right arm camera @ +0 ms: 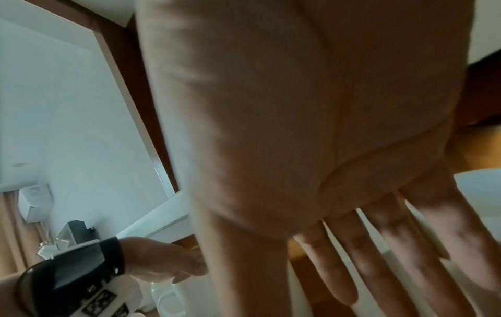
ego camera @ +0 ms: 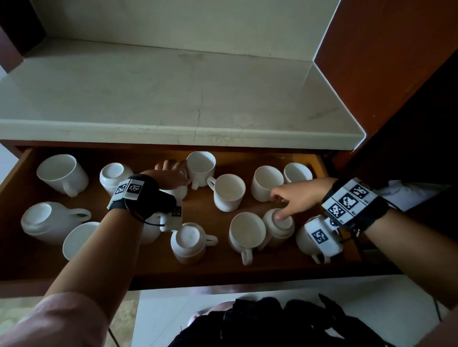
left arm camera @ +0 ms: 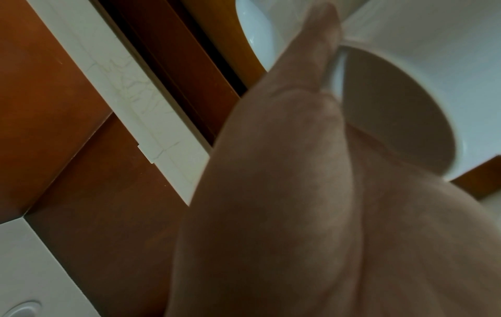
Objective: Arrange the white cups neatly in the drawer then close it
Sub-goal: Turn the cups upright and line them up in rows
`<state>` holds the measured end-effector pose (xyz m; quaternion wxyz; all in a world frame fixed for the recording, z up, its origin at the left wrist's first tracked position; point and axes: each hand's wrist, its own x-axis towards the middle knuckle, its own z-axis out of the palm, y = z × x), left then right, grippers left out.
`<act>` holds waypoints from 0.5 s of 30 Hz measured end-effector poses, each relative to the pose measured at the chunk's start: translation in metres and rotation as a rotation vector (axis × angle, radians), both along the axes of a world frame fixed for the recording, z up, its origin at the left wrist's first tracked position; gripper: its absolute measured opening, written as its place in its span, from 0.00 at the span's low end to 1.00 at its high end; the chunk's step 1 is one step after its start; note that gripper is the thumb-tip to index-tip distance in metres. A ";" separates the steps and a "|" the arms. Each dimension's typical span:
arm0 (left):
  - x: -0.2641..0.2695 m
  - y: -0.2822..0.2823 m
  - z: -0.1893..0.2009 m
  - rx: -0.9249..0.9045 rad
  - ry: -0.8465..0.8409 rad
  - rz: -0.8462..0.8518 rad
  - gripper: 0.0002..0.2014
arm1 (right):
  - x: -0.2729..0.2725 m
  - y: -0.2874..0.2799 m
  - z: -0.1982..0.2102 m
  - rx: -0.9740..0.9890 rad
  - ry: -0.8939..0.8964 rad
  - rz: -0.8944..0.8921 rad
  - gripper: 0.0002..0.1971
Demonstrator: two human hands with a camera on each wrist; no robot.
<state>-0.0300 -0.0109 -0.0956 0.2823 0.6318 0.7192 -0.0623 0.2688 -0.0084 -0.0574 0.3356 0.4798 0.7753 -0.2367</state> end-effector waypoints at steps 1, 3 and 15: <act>0.000 0.001 -0.001 -0.001 0.005 -0.007 0.31 | 0.001 -0.002 -0.004 -0.012 -0.009 -0.010 0.37; -0.001 0.004 -0.004 -0.012 0.014 -0.011 0.30 | -0.002 -0.005 -0.011 0.002 -0.023 -0.004 0.36; -0.004 0.006 -0.010 -0.006 0.025 -0.019 0.29 | -0.025 -0.005 -0.022 -0.049 -0.262 -0.013 0.43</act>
